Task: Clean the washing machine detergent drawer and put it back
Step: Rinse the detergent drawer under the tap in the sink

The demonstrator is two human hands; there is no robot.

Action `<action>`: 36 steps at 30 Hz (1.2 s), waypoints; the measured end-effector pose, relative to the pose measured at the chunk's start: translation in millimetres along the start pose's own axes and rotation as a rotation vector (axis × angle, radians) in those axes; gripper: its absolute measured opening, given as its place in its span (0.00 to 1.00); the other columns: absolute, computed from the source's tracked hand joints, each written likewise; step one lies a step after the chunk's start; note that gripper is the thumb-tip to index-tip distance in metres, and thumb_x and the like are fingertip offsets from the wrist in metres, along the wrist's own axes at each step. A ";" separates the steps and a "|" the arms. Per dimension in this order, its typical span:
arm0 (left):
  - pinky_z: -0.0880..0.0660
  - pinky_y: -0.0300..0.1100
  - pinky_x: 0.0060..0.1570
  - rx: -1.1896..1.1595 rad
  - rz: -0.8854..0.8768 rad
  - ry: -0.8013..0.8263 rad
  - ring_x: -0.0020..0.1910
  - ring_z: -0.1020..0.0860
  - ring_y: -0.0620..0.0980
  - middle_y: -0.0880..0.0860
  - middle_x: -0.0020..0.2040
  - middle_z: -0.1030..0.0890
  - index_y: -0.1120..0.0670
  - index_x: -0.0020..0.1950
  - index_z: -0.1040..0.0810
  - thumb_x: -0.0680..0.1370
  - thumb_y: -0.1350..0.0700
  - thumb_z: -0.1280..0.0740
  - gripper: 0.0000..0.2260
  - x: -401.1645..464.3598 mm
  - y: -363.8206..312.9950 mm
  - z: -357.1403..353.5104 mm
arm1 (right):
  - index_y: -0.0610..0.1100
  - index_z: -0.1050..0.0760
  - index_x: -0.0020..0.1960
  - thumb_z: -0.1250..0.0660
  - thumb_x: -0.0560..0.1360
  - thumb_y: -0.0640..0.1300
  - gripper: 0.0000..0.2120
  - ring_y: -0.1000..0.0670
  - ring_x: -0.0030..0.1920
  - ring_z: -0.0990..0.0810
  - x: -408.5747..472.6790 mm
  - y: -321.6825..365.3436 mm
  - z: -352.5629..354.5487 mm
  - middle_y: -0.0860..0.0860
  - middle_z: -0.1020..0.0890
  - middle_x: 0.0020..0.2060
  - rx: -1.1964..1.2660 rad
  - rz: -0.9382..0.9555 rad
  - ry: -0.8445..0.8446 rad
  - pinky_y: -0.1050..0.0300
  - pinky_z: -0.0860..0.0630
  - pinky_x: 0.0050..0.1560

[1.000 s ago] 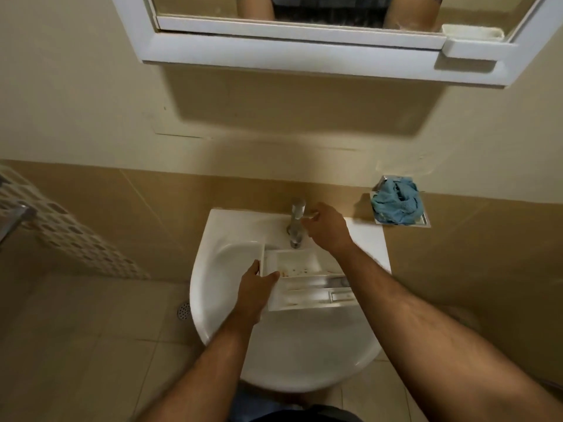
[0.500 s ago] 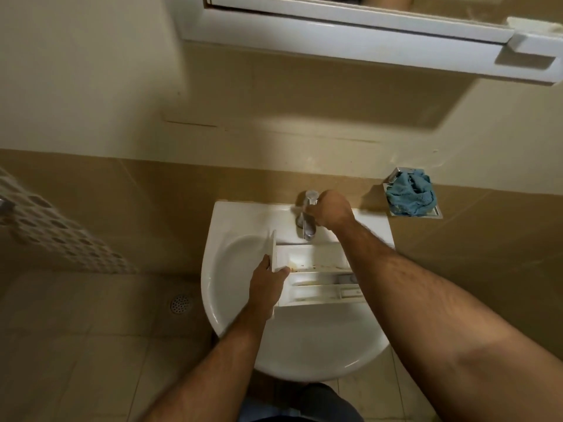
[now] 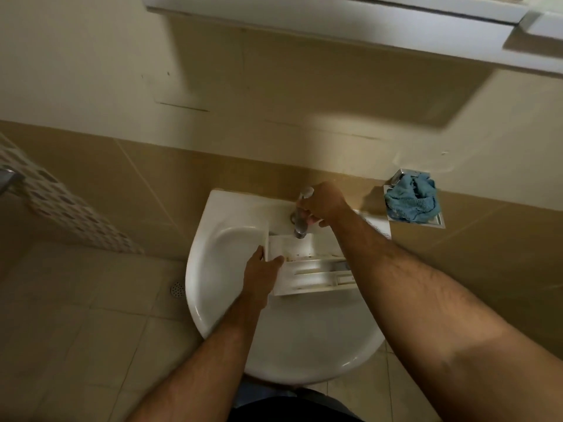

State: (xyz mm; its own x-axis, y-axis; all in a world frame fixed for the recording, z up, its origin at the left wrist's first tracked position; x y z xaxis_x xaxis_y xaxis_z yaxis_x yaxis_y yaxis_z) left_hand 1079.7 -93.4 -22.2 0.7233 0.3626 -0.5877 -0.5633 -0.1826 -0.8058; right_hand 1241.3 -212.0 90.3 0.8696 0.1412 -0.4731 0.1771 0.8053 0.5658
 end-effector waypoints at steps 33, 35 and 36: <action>0.25 0.53 0.64 0.007 0.018 -0.089 0.62 0.23 0.55 0.55 0.67 0.23 0.55 0.76 0.34 0.78 0.56 0.32 0.26 -4.7 2.8 -10.4 | 0.38 0.22 0.57 0.39 0.80 0.41 0.11 0.42 0.53 0.17 0.2 4.7 3.3 0.41 0.16 0.54 -0.201 0.172 0.165 0.53 0.21 0.41; 0.25 0.52 0.64 0.009 0.006 -0.100 0.62 0.23 0.55 0.54 0.67 0.23 0.55 0.76 0.33 0.78 0.56 0.32 0.26 -5.8 2.3 -7.2 | 0.38 0.23 0.57 0.39 0.80 0.41 0.10 0.42 0.52 0.16 1.2 3.3 4.0 0.41 0.17 0.54 -0.200 0.170 0.151 0.54 0.22 0.38; 0.25 0.51 0.63 0.009 0.001 -0.104 0.61 0.23 0.54 0.54 0.67 0.23 0.55 0.76 0.33 0.78 0.56 0.32 0.26 -6.5 2.1 -5.5 | 0.38 0.23 0.58 0.39 0.80 0.41 0.11 0.41 0.52 0.16 2.4 1.8 3.4 0.41 0.17 0.54 -0.199 0.167 0.151 0.56 0.23 0.36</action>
State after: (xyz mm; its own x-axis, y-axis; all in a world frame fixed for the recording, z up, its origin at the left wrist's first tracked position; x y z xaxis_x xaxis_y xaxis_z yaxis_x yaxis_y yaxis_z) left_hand 1076.1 -101.1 -20.5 0.6775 0.4554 -0.5775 -0.5682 -0.1746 -0.8042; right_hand 1245.3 -212.2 92.4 0.7980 0.3532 -0.4882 -0.0696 0.8588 0.5075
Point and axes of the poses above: each hand's wrist, its own x-axis towards the middle knuckle, its own z-axis out of the back of the hand, y = z × x, the point moved 8 cm from there along x, towards the middle knuckle
